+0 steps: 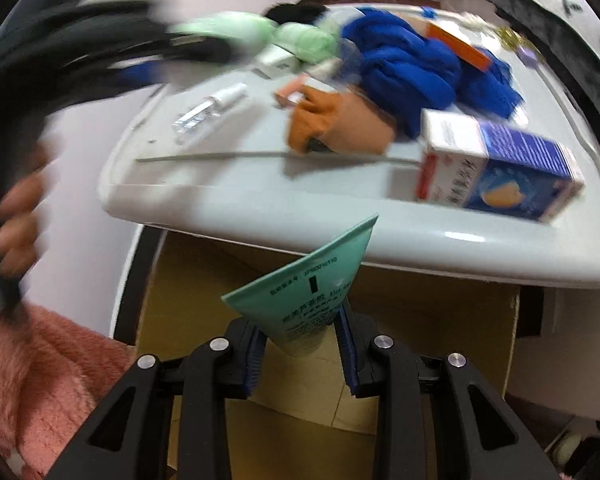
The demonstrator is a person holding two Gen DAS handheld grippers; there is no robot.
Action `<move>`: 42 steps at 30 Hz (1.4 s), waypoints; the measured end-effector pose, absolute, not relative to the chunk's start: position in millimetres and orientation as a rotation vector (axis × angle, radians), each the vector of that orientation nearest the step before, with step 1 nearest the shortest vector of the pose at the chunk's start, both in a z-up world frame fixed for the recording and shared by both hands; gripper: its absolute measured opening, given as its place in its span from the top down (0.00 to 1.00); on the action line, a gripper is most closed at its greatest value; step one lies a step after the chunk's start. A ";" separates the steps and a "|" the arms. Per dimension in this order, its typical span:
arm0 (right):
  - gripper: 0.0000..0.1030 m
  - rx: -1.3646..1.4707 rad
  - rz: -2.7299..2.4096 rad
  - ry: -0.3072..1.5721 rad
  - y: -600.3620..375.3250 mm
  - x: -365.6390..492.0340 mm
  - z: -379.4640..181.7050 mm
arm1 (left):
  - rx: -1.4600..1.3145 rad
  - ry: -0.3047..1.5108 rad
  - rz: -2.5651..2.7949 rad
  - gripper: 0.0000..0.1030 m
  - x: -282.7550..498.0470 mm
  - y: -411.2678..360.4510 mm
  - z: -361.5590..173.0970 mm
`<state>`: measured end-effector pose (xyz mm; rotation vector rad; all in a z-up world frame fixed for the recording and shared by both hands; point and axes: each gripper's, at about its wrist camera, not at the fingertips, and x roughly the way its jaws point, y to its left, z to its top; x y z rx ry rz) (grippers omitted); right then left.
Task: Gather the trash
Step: 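Carry both items over the cardboard box and open both tools to drop them, then grasp the white-and-blue medicine box with the right tool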
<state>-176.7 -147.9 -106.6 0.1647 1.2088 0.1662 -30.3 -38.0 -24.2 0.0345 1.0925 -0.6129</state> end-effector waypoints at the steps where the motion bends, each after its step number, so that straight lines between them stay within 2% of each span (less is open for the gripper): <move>1: 0.69 0.182 0.153 1.221 -153.4 -177.7 -108.5 | 0.039 1.098 -0.630 0.55 -47.9 -35.5 -23.3; 6: 0.69 0.203 0.106 1.287 -168.5 -187.8 -119.2 | 0.108 1.261 -0.669 0.55 -138.5 -33.5 -61.6; 14: 0.69 0.234 0.020 1.486 -172.3 -202.9 -173.3 | 0.390 1.488 -0.493 0.55 -159.7 -54.7 -160.6; 15: 0.67 0.238 0.011 1.502 -172.4 -203.6 -178.3 | 0.396 1.524 -0.466 0.55 -157.2 -55.0 -172.1; 16: 0.60 0.255 -0.002 1.527 -174.0 -204.5 -185.4 | 0.405 1.549 -0.446 0.49 -155.6 -55.0 -179.9; 17: 0.42 0.269 -0.019 1.554 -176.3 -205.0 -191.1 | 0.419 1.570 -0.415 0.44 -153.2 -54.4 -187.6; 18: 0.41 0.269 -0.028 1.562 -177.3 -204.8 -192.8 | 0.424 1.564 -0.395 0.38 -151.8 -53.7 -189.2; 20: 0.40 0.246 -0.053 1.531 -179.2 -202.7 -186.4 | 0.433 1.550 -0.383 0.36 -148.2 -53.6 -188.3; 22: 0.34 0.243 -0.052 1.498 -176.3 -199.7 -177.2 | 0.407 1.529 -0.383 0.28 -143.4 -52.2 -182.6; 26: 0.31 0.202 -0.042 1.438 -168.7 -198.1 -161.4 | 0.369 1.463 -0.372 0.26 -137.1 -50.6 -167.3; 30: 0.29 0.164 -0.039 1.368 -166.5 -201.6 -141.0 | 0.318 1.288 -0.370 0.26 -139.0 -46.4 -128.9; 33: 0.23 0.107 -0.049 1.250 -167.6 -202.4 -113.1 | 0.275 1.131 -0.340 0.21 -137.3 -37.8 -97.3; 35: 0.21 0.040 -0.061 1.148 -163.4 -206.6 -89.6 | 0.242 1.050 -0.306 0.20 -144.6 -29.8 -81.7; 42: 0.11 -0.154 0.022 0.936 -155.8 -204.2 -32.5 | 0.108 1.014 -0.274 0.20 -128.1 -13.3 -63.2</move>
